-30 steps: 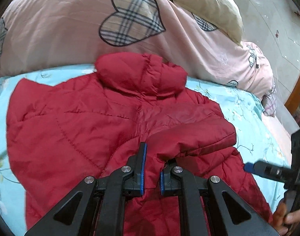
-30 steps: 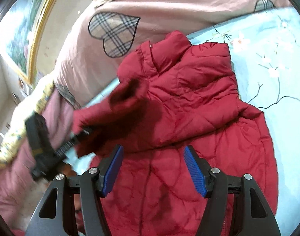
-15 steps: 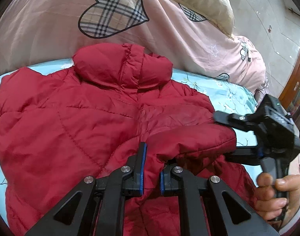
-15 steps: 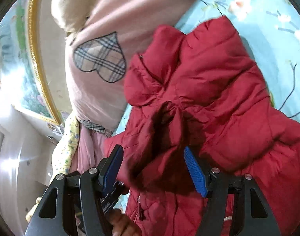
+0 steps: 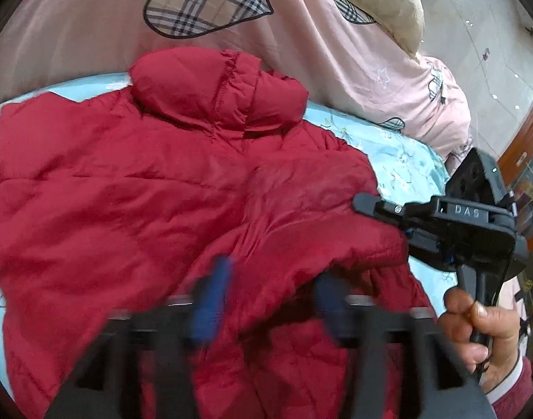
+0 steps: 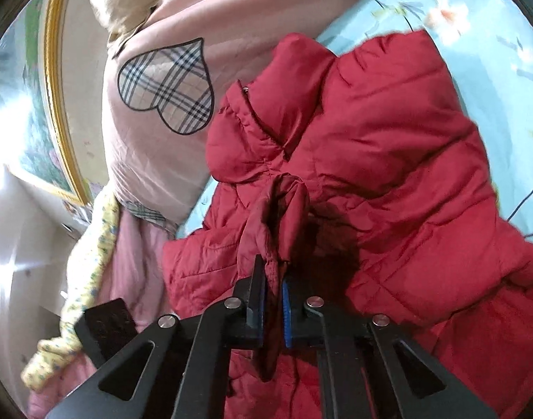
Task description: Fold large clothes
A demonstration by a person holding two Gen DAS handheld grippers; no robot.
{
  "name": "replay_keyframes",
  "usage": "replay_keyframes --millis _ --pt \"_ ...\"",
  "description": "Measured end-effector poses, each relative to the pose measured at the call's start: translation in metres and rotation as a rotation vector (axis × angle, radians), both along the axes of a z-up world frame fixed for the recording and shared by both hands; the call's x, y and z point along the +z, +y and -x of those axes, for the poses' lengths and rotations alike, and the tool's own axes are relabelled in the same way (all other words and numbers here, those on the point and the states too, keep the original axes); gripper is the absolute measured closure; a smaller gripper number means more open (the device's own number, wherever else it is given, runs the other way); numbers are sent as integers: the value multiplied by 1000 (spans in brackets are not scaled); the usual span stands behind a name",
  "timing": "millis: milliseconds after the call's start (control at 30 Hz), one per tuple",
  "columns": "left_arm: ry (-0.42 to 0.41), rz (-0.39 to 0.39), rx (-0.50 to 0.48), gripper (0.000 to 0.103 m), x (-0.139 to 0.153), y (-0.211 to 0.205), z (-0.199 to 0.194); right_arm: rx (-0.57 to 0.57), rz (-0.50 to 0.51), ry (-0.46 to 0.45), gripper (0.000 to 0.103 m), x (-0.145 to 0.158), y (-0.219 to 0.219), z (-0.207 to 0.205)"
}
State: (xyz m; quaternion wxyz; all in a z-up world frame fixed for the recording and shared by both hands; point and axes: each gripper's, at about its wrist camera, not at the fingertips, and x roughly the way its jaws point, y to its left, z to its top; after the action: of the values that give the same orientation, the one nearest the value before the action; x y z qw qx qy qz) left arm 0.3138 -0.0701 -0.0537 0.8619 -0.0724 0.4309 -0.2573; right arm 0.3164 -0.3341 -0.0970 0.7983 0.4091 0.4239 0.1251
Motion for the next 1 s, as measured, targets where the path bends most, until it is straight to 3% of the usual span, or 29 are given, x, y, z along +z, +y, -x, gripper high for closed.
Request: replay_keyframes --millis 67,267,633,767,900,1000 --pt "-48 9 16 18 8 7 8 -16 33 -12 97 5 -4 3" --pt "-110 -16 65 20 24 33 13 -84 218 -45 97 27 -24 20" --pt "-95 -40 198 38 34 73 -16 -109 286 18 97 -7 -41 33" --pt "-78 -87 202 48 21 69 -38 -92 327 21 97 -6 -35 31" --pt "17 -157 226 50 -13 66 -64 -74 374 34 96 -6 -27 30" --pt "50 -171 231 50 -28 64 -72 -66 438 55 85 -1 -20 32"
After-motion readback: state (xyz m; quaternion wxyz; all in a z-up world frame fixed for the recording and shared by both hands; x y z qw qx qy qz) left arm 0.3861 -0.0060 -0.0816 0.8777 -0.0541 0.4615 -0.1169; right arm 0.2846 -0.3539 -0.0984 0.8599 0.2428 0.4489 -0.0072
